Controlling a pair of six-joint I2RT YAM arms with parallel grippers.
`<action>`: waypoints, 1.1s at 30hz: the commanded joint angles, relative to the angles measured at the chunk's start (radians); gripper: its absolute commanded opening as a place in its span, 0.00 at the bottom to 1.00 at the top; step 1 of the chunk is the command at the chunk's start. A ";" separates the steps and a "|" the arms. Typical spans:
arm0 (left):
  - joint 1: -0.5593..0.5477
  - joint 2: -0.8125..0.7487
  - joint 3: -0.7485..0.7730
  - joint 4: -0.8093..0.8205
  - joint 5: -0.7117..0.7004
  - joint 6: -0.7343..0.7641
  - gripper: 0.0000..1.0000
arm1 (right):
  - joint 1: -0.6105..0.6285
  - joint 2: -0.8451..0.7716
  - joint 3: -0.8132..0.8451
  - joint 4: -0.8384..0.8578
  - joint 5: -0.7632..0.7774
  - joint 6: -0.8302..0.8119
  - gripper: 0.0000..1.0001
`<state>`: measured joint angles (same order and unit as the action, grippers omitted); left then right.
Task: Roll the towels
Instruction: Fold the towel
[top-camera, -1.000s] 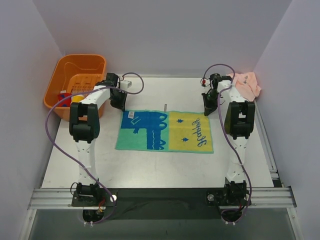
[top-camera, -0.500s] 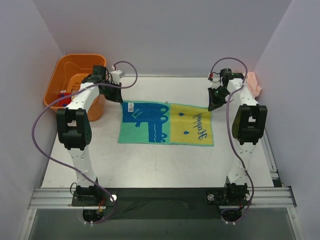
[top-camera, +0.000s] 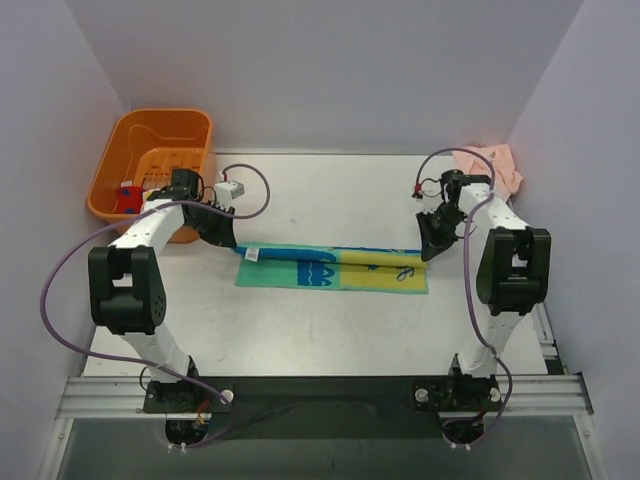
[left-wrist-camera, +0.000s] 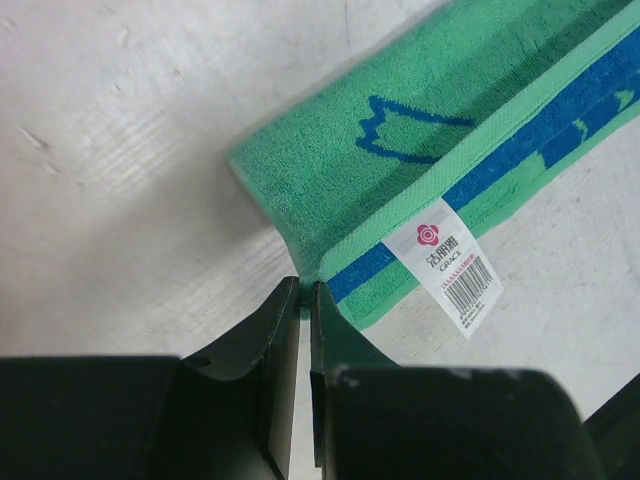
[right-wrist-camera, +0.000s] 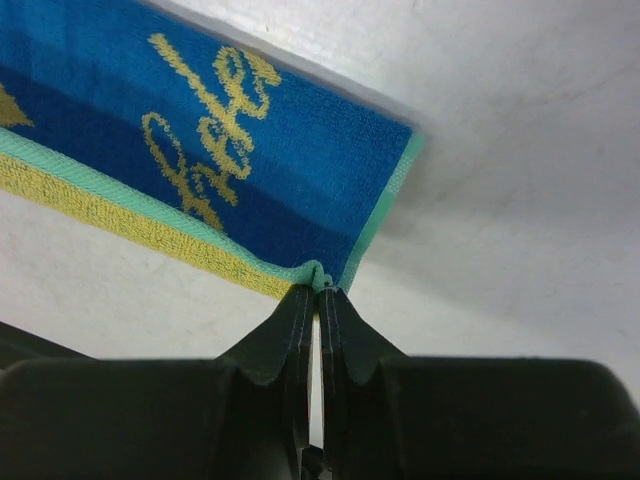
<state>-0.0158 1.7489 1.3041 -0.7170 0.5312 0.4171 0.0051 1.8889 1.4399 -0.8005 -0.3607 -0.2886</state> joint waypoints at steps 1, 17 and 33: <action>0.010 -0.006 -0.064 0.019 -0.019 0.042 0.00 | -0.002 -0.010 -0.062 0.000 0.043 -0.008 0.00; -0.007 0.017 -0.135 0.105 -0.037 0.015 0.00 | -0.002 0.001 -0.099 0.064 0.029 0.040 0.06; -0.012 -0.153 -0.249 -0.039 0.020 0.320 0.31 | -0.002 -0.142 -0.204 -0.011 0.025 -0.078 0.31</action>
<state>-0.0254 1.6611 1.0683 -0.7139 0.5056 0.6220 0.0071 1.8229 1.2358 -0.7284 -0.3275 -0.3298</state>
